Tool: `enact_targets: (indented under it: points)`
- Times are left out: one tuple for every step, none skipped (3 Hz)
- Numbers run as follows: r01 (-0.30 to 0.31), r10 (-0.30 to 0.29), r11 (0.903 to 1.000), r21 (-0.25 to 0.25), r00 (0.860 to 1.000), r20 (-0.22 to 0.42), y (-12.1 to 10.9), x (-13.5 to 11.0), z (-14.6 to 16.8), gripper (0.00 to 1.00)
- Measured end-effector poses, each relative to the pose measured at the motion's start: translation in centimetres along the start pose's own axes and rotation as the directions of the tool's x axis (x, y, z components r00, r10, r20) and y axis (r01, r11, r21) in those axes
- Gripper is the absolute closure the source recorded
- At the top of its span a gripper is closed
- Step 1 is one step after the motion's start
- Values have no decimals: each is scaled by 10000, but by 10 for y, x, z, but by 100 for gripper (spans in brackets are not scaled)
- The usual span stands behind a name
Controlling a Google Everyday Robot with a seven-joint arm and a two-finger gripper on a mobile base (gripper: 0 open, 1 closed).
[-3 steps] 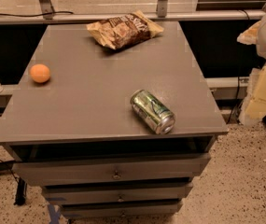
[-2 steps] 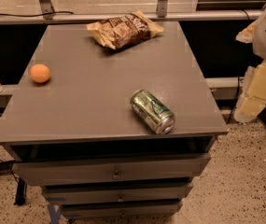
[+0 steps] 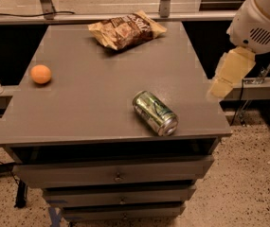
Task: Pick green can
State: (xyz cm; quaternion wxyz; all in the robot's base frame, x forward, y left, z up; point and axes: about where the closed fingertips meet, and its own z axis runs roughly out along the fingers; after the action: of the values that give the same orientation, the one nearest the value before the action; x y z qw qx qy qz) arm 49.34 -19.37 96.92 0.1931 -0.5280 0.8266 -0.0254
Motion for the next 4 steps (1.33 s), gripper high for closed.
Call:
enact_targets:
  points:
    - [-1164, 1179, 9924, -411, 9923, 366, -13, -20, 18, 0]
    - [-2492, 2617, 9624, -1081, 9572, 1236, -20, -36, 29, 0]
    - [-2593, 2763, 9573, -1280, 9509, 1396, -16, -42, 28, 0]
    - [-3026, 3266, 9380, -1691, 9350, 1384, -11, -38, 33, 0]
